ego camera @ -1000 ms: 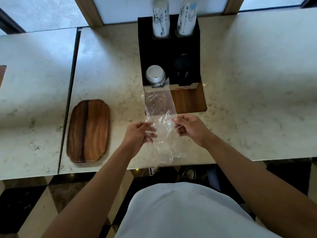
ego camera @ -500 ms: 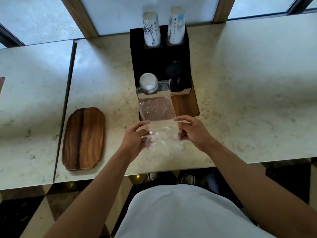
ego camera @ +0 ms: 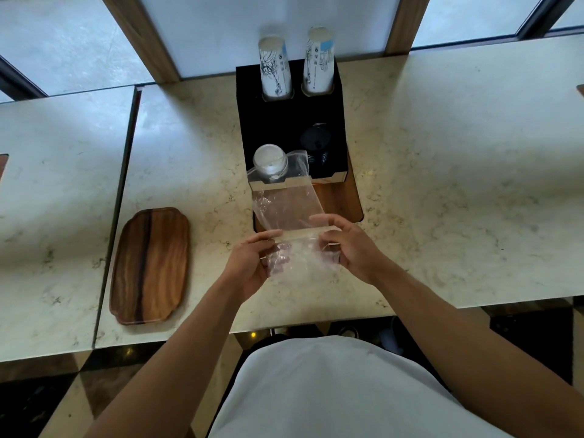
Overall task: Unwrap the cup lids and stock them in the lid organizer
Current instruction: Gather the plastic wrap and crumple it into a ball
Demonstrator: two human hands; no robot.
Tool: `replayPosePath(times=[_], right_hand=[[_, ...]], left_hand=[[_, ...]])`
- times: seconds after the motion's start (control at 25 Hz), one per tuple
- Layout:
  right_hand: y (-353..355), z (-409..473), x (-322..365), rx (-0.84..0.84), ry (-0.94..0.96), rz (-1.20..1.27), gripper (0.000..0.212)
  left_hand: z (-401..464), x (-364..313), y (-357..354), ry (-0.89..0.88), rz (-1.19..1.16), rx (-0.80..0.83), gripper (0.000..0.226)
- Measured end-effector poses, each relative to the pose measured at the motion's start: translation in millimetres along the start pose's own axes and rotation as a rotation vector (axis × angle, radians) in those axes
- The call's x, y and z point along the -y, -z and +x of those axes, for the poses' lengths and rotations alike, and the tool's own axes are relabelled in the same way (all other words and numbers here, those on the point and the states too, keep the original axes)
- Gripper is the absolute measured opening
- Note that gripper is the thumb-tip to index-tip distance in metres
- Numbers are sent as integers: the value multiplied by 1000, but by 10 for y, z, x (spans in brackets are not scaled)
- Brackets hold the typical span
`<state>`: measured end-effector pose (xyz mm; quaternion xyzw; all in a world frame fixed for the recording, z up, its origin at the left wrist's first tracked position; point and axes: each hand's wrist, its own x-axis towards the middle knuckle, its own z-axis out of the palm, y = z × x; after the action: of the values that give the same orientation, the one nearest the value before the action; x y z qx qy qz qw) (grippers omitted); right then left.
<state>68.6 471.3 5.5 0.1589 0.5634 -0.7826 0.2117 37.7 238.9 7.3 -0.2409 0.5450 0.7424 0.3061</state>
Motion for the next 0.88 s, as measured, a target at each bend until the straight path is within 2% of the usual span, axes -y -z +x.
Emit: replayPosePath(times=[0.36, 0.52, 0.6, 0.72, 0.8, 0.88], right_hand=[[0, -19, 102, -63, -26, 271, 30], [43, 21, 104, 3, -98, 85, 26], [53, 25, 90, 13, -79, -33, 23], [80, 25, 68, -19, 1, -110, 54], [71, 32, 70, -31, 27, -116, 66], [50, 56, 80, -67, 19, -85, 72]], left_hand=[[-25, -94, -14, 53, -196, 158, 28], [-15, -98, -40, 9, 43, 103, 22], [-1, -78, -38, -6, 59, 114, 38], [45, -67, 11, 90, 37, 184, 61], [47, -50, 43, 189, 104, 295, 61], [53, 4, 32, 188, 167, 318, 48]])
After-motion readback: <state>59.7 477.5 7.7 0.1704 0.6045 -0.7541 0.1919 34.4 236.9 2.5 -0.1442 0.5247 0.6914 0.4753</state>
